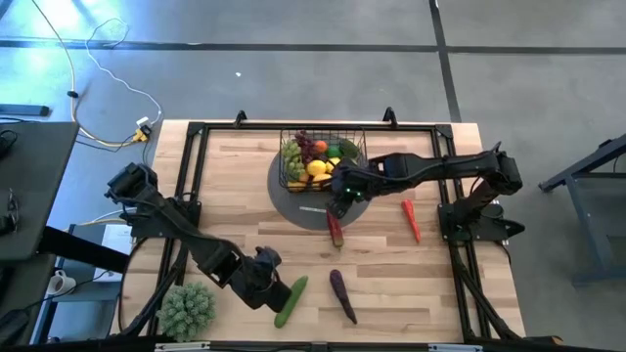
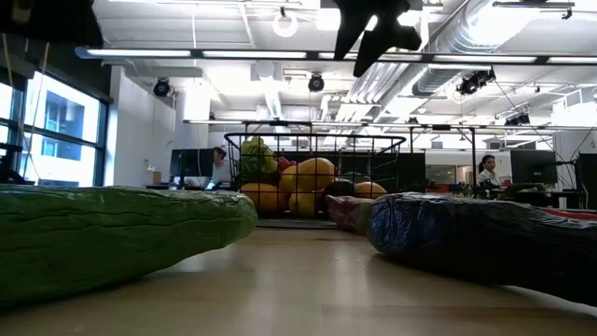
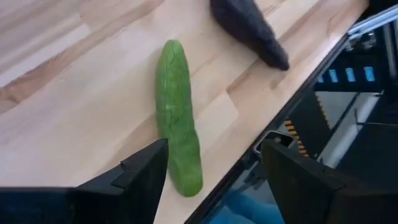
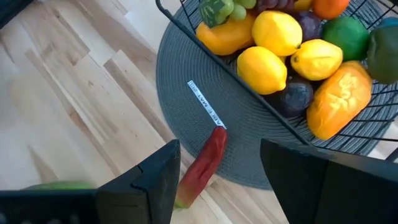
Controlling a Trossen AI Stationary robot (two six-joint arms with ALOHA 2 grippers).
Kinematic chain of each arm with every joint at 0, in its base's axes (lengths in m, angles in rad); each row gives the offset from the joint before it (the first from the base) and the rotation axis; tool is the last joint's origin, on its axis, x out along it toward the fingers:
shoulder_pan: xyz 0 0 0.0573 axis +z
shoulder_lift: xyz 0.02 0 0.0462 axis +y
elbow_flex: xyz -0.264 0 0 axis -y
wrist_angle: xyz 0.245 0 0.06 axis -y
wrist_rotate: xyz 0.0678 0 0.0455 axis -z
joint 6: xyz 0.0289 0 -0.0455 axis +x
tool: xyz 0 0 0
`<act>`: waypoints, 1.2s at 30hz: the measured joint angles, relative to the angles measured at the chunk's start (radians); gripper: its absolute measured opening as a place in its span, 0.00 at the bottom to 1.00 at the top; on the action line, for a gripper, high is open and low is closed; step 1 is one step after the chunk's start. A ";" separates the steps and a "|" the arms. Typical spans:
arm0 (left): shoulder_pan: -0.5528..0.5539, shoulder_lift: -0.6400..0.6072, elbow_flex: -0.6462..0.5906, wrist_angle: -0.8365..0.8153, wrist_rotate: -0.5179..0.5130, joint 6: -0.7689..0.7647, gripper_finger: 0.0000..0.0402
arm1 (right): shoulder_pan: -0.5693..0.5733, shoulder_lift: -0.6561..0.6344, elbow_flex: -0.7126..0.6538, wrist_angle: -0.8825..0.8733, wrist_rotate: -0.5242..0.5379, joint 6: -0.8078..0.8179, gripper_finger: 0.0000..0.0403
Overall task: Build produce basket
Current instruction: Put the green cucumber into the black wire basket
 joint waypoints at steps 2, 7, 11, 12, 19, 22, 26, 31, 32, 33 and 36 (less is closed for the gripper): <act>-0.004 0.030 0.000 0.003 -0.001 -0.006 0.61 | 0.009 0.000 0.000 -0.002 0.015 0.009 0.51; -0.018 0.101 0.000 0.045 -0.024 -0.006 0.61 | 0.016 0.000 0.000 -0.003 0.021 0.016 0.51; -0.022 0.138 0.000 0.064 -0.038 -0.003 0.61 | 0.016 0.000 0.000 -0.003 0.022 0.021 0.51; -0.022 0.143 0.000 0.070 -0.040 -0.005 0.61 | 0.016 0.000 0.000 -0.003 0.022 0.029 0.51; -0.022 0.176 0.000 0.115 -0.066 0.003 0.61 | 0.015 0.000 0.000 -0.003 0.023 0.042 0.51; -0.022 0.206 -0.001 0.114 -0.051 0.010 0.61 | 0.015 0.000 0.000 -0.003 0.023 0.043 0.51; -0.027 0.230 0.000 0.143 -0.033 0.011 0.61 | 0.015 0.000 0.000 -0.003 0.023 0.044 0.51; -0.030 0.242 -0.001 0.138 -0.030 0.014 0.61 | 0.015 0.000 0.000 -0.003 0.052 0.045 0.51; -0.030 0.242 0.000 0.140 -0.029 0.014 0.61 | 0.015 0.000 0.000 -0.003 0.051 0.045 0.51; -0.030 0.244 0.000 0.139 -0.029 0.014 0.61 | 0.015 0.000 0.000 -0.003 0.052 0.045 0.51; -0.029 0.249 -0.001 0.136 -0.029 0.014 0.61 | 0.015 0.000 0.000 -0.003 0.052 0.063 0.51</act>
